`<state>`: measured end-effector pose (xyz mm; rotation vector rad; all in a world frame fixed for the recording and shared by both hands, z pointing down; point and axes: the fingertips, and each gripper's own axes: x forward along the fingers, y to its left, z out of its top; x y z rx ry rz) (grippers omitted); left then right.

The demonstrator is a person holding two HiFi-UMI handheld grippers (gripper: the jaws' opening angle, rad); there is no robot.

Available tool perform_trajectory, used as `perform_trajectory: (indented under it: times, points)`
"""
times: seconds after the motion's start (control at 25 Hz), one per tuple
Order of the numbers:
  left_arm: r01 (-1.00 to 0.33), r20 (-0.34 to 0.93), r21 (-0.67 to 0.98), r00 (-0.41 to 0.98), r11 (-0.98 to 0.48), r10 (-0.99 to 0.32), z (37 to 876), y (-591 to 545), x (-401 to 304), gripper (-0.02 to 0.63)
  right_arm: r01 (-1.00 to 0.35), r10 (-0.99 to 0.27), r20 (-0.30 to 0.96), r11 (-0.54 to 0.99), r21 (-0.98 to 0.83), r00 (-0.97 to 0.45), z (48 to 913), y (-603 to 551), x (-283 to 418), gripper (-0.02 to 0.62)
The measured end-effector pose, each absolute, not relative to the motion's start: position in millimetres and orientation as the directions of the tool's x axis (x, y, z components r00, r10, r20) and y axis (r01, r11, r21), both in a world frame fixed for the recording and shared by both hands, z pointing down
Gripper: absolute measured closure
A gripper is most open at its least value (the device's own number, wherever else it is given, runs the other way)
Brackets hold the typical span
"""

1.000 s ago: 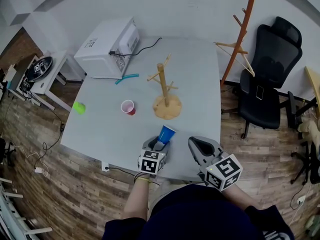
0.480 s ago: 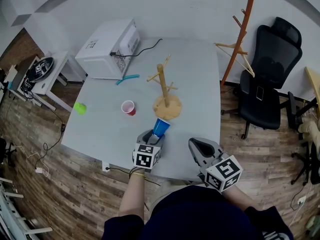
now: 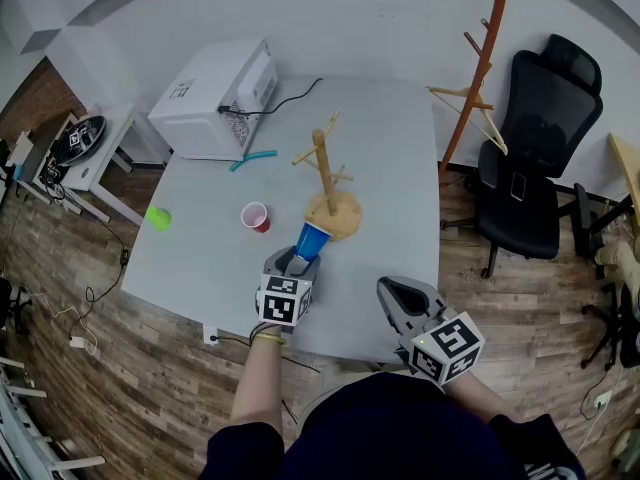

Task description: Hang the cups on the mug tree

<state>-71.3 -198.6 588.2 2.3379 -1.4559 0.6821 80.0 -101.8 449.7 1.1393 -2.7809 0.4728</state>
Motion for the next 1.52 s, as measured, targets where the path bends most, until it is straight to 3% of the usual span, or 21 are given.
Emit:
perform_trajectory:
  times: [1.52]
  points:
    - [-0.874, 0.498, -0.091, 0.375, -0.477, -0.782, 548, -257, -65, 0.374, -0.72, -0.686, 0.219, 0.646, -0.253, -0.693, 455, -116, 87, 0.566]
